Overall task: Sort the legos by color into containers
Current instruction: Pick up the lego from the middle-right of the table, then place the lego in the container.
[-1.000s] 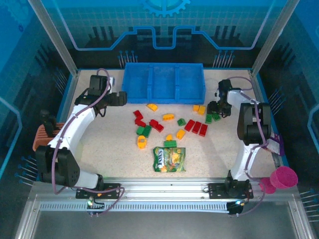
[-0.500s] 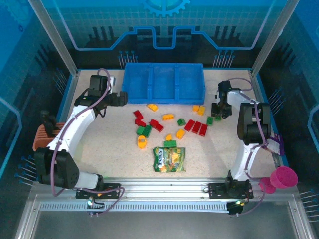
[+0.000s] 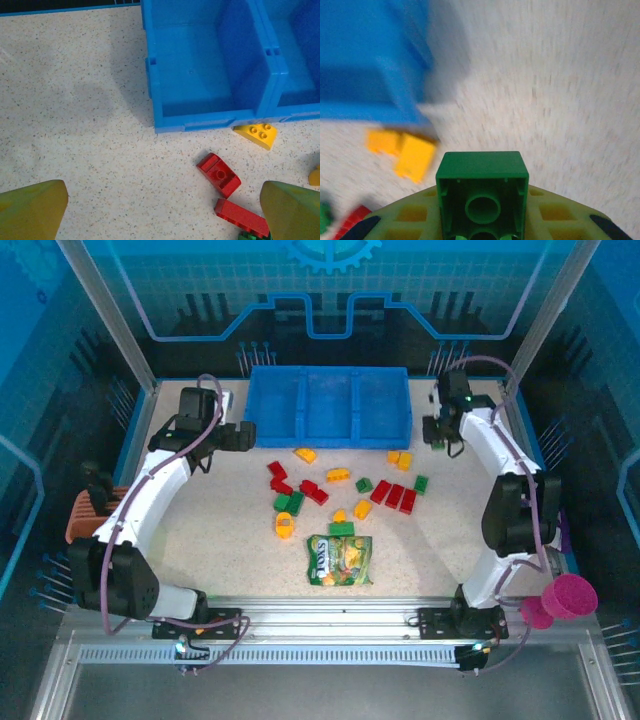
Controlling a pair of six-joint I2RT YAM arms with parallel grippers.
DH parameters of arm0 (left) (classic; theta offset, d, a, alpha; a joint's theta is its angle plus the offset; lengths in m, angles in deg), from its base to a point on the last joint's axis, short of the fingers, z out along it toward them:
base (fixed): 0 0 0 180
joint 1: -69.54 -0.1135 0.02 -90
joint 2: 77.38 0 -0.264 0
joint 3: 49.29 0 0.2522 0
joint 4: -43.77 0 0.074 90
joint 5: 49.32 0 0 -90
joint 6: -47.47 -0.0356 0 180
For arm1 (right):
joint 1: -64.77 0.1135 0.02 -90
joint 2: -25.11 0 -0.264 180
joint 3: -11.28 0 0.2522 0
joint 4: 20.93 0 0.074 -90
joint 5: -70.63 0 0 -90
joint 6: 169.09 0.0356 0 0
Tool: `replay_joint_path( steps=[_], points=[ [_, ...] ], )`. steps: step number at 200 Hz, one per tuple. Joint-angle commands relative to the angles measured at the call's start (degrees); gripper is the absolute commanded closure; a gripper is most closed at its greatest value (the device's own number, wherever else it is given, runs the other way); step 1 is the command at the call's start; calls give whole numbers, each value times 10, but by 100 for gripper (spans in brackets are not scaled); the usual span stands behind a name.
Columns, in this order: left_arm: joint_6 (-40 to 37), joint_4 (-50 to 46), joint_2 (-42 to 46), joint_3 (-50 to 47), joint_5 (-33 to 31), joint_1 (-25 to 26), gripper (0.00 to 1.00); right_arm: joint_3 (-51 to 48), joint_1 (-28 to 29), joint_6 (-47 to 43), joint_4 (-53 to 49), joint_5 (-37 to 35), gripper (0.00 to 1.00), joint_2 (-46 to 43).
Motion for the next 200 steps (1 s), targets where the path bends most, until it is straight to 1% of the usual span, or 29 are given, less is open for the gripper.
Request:
replay_joint_path(
  steps=[1,43,74,85,106,112,143,159,180,200],
  points=[
    [-13,-7,2,20,-8,3,1,71,35,-25,-6,-9,71,16],
    [-8,-5,5,12,-3,3,1,224,79,-36,1,-22,69,124],
    [4,1,33,-10,-4,4,0,318,86,-32,2,6,68,214],
    [7,5,45,-20,-3,5,1,336,85,-30,11,21,66,239],
    [9,5,64,-30,3,5,1,427,80,-21,-37,41,65,309],
    [9,5,68,-31,6,5,1,453,80,-20,-51,42,65,342],
    [8,-1,81,-33,2,6,1,491,79,-9,-57,54,65,395],
    [12,-1,82,-33,10,6,1,507,73,-1,-63,56,65,416],
    [16,-5,78,-30,22,6,1,507,69,4,-58,63,65,425],
    [16,-7,72,-28,34,7,0,507,69,4,-53,64,61,424]
  ],
)
